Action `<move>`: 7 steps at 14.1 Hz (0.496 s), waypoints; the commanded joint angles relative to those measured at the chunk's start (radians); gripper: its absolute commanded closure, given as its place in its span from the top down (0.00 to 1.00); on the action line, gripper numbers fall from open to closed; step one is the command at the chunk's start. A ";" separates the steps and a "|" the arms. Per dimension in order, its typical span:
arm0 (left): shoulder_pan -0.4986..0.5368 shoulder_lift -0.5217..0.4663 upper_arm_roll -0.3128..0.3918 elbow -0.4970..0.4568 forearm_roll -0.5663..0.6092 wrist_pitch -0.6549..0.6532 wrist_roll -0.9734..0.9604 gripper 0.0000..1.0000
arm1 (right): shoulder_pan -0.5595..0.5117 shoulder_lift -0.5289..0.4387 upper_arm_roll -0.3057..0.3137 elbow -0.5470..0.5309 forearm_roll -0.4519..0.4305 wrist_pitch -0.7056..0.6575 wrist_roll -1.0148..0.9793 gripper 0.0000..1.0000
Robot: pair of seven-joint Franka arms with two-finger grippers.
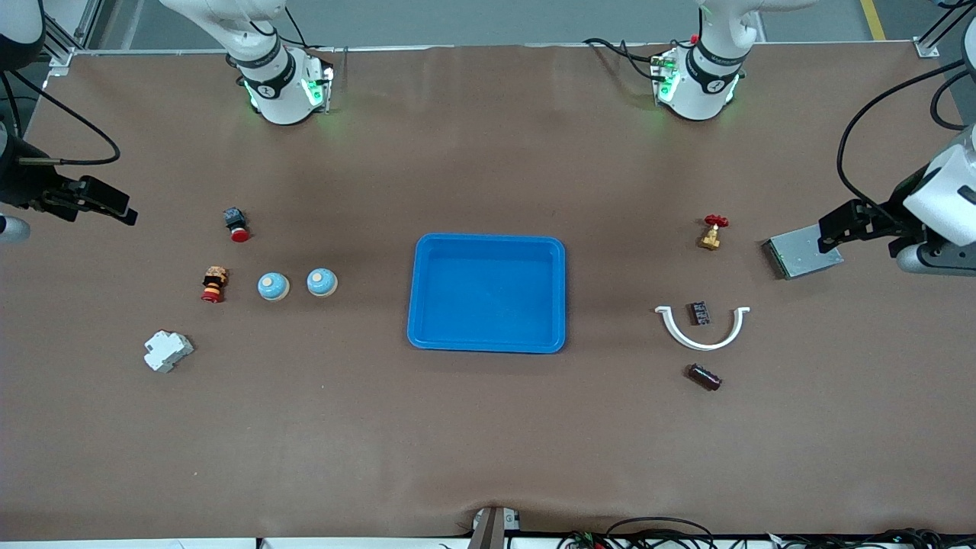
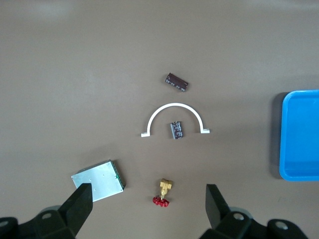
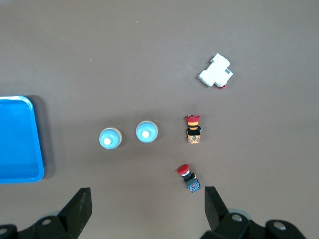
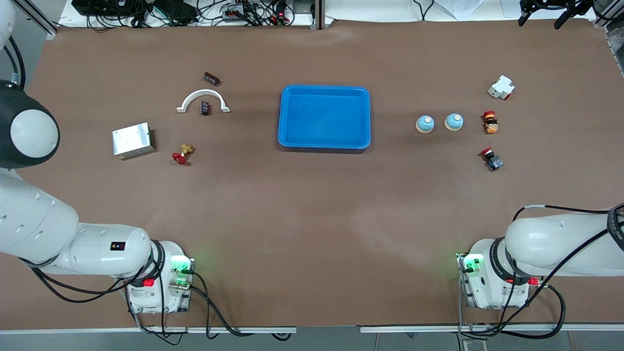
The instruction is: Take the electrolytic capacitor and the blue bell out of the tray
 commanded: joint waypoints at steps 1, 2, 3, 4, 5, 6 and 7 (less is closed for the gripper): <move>-0.011 -0.062 0.016 -0.076 -0.016 0.024 -0.010 1.00 | -0.017 -0.021 0.017 -0.010 0.004 0.001 0.009 1.00; -0.011 -0.062 0.016 -0.076 -0.016 0.024 -0.010 1.00 | -0.017 -0.021 0.017 -0.011 0.004 0.001 0.009 1.00; -0.011 -0.062 0.014 -0.073 -0.016 0.024 -0.012 1.00 | -0.017 -0.020 0.017 -0.011 0.004 0.000 0.009 1.00; -0.011 -0.062 0.010 -0.066 -0.016 0.022 -0.013 1.00 | -0.017 -0.020 0.015 -0.011 0.001 0.001 0.009 1.00; -0.013 -0.057 0.004 -0.057 -0.016 0.017 -0.032 1.00 | -0.017 -0.020 0.017 -0.011 0.000 0.001 0.009 1.00; -0.014 -0.050 -0.004 -0.042 -0.016 0.017 -0.064 1.00 | -0.017 -0.018 0.015 -0.013 0.000 0.001 0.009 1.00; -0.017 -0.045 -0.004 -0.039 -0.016 0.017 -0.091 1.00 | -0.017 -0.018 0.015 -0.013 0.000 0.003 0.009 1.00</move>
